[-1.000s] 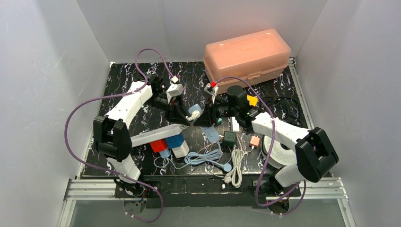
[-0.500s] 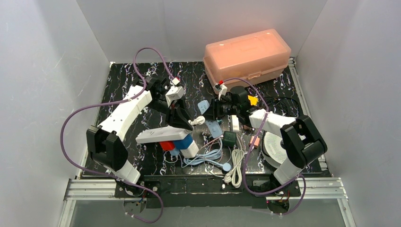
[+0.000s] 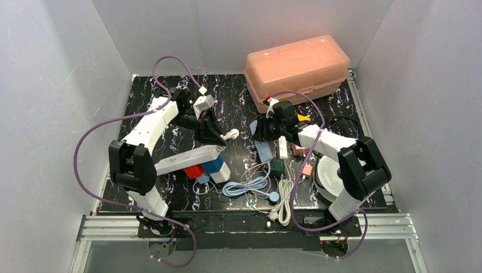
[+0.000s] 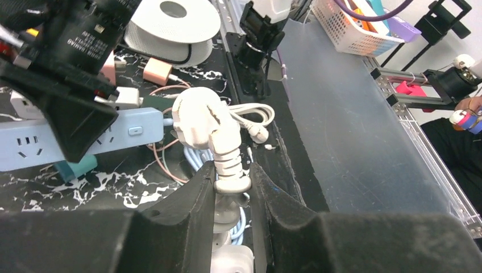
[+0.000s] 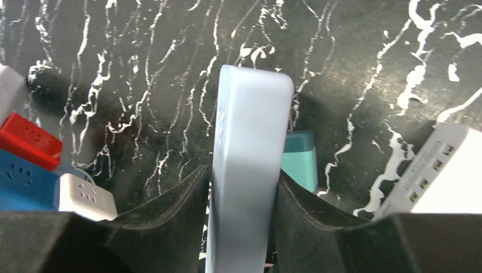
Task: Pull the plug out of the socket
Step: Remove the plug from the socket, then place the socket at the center of the board.
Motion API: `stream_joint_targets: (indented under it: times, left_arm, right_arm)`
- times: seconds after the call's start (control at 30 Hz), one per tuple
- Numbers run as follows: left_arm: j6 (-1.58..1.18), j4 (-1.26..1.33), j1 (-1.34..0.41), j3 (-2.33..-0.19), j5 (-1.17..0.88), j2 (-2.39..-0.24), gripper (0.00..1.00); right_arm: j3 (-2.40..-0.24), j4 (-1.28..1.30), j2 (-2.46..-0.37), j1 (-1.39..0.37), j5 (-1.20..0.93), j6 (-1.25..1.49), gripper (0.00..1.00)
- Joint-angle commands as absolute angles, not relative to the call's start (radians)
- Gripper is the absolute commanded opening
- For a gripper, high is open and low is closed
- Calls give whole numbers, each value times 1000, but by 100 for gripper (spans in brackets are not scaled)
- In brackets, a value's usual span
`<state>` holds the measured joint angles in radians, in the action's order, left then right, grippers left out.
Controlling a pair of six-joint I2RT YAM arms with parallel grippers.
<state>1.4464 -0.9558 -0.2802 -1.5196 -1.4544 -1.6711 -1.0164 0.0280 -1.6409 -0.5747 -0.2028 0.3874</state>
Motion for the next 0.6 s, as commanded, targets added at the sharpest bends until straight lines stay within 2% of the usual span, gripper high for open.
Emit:
stream_joint_targets:
  times: [0.0,0.13,0.23,0.3,0.33,0.43,0.47,0.5,0.53,0.57]
  left_arm:
    - [1495,-1687,-268,-1535,-1476,-1726,0]
    - [1544,-1685,-268,-1543,-1400,-1811,0]
    - [1552,-1684,-269,-1568,-1348,-1878,0]
    - [1561,-1677,-267,-1577,-1314,-1906,9]
    - [1550,-1663,-267,-1575,-1297,-1914,22]
    - [1464,-1570,-268,-1559,-1238,-1921,42]
    - [1440,-1539,-268,-1552,-1223,-1917,57]
    - [1416,-1510,-268,-1546,-1210,-1909,87]
    - [1379,-1461,-268,-1540,-1200,-1900,97]
    - [1339,-1426,-268,-1537,-1190,-1892,98]
  right_arm:
    - [-994,36,-1606,-569,-133,356,52]
    - [-955,10,-1553,-569,-139,355,60]
    - [-943,-4,-1509,-569,-141,353,62]
    - [-935,-22,-1476,-569,-151,354,63]
    - [-932,-24,-1462,-568,-154,355,63]
    - [-916,-38,-1420,-569,-158,358,63]
    - [-914,-42,-1409,-569,-162,357,63]
    - [-914,-43,-1399,-569,-165,356,63]
    - [-914,-42,-1391,-570,-167,356,64]
    - [-914,-42,-1384,-570,-169,356,64]
